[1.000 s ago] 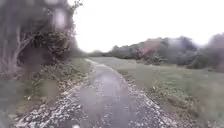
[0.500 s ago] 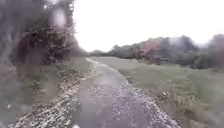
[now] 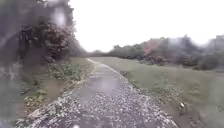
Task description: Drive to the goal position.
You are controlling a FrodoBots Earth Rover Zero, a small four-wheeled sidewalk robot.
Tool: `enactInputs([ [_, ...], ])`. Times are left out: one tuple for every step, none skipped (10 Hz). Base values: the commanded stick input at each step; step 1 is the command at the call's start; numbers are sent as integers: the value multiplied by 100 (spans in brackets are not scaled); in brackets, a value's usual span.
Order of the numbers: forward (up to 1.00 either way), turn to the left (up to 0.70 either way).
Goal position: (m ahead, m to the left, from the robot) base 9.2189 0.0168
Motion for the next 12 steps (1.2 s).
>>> enactInputs([
  [100,0],
  [100,-2],
  [100,-9],
  [100,-16],
  [100,-23],
  [100,-29],
  [100,0],
  [100,0],
  [100,0],
  [100,0],
  [100,0],
  [100,0],
])
